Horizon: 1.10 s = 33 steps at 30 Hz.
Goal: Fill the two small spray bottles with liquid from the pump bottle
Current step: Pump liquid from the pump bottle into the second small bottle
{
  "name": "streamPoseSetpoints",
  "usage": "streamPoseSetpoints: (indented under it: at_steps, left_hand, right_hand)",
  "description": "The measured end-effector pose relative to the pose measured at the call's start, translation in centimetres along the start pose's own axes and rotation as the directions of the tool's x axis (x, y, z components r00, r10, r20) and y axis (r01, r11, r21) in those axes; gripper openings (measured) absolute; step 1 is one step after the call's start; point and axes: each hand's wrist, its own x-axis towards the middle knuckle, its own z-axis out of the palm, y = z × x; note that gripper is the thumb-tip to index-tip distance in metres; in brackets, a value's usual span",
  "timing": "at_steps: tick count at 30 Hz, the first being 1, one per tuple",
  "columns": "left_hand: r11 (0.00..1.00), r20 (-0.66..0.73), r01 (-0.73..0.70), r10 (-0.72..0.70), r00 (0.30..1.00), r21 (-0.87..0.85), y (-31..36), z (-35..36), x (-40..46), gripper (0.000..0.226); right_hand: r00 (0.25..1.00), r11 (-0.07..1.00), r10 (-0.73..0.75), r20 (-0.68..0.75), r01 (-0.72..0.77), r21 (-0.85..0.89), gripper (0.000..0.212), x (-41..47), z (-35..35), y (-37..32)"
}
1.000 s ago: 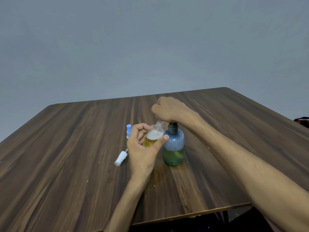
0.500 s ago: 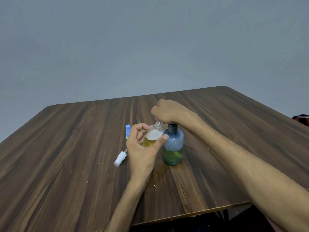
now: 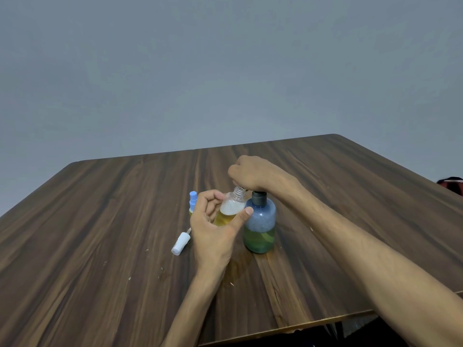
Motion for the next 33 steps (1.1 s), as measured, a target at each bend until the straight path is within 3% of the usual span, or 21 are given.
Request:
streamPoseSetpoints:
  at_steps: [16,20,33]
  left_hand:
    - [1.0,0.011,-0.006,0.006,1.0,0.0,0.25,0.12,-0.08,0.053]
    - [1.0,0.014,-0.012,0.012,1.0,-0.002,0.28,0.03,-0.11,0.053]
    - [1.0,0.009,-0.019,0.019,1.0,0.017,0.18,0.02,-0.05,0.051]
  right_hand:
    - [1.0,1.0,-0.003,0.003,0.003,0.029,0.026,0.1,-0.11,0.09]
    - [1.0,0.998,-0.013,-0.011,0.013,-0.06,0.031,-0.16,-0.18,-0.13]
    - [0.999,0.999,-0.041,-0.02,0.042,0.006,0.027,0.09,-0.63,-0.1]
